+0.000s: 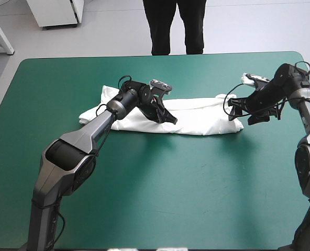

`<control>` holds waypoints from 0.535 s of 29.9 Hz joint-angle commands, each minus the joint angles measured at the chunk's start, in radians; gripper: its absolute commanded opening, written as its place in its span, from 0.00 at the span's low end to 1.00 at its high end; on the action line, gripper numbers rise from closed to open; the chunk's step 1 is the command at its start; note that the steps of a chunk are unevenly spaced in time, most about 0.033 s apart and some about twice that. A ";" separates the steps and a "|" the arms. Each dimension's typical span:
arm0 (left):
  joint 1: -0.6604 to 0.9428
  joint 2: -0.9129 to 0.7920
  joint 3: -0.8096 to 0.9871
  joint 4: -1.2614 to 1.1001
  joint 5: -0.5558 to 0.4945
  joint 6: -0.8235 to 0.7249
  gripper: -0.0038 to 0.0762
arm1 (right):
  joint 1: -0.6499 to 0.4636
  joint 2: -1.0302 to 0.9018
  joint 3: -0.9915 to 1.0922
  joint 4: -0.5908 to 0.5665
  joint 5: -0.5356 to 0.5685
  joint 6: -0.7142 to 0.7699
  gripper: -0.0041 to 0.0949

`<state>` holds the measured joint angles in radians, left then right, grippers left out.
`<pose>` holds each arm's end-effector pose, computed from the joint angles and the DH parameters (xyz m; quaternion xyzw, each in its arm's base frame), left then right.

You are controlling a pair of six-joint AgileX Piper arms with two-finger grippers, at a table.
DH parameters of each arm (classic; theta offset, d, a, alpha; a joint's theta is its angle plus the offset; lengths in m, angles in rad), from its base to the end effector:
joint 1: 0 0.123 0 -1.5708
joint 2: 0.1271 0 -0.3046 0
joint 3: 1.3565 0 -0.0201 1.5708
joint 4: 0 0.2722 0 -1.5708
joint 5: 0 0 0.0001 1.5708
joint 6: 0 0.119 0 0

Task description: Fold the cloth

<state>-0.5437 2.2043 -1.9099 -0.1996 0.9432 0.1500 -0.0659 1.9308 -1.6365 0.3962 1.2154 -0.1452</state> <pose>0.4431 -0.2902 0.2005 0.2928 0.9289 -0.1299 0.1858 0.4342 0.0145 0.2466 0.0158 0.9791 0.1804 0.0921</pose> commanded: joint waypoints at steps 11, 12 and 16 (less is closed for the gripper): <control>-0.005 -0.049 -0.020 -0.027 0.018 -0.003 0.04 | -0.004 0.079 -0.013 0.144 -0.035 -0.085 0.70; -0.005 -0.049 -0.020 -0.027 0.018 -0.003 0.04 | -0.004 0.085 -0.013 0.180 -0.031 -0.103 0.68; -0.005 -0.049 -0.020 -0.027 0.014 -0.003 0.04 | 0.009 0.104 -0.012 0.230 -0.029 -0.118 0.54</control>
<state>-0.5437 2.2043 -1.9099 -0.2019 0.9445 0.1500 -0.0720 2.0573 -1.6323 0.5613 1.1831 -0.2370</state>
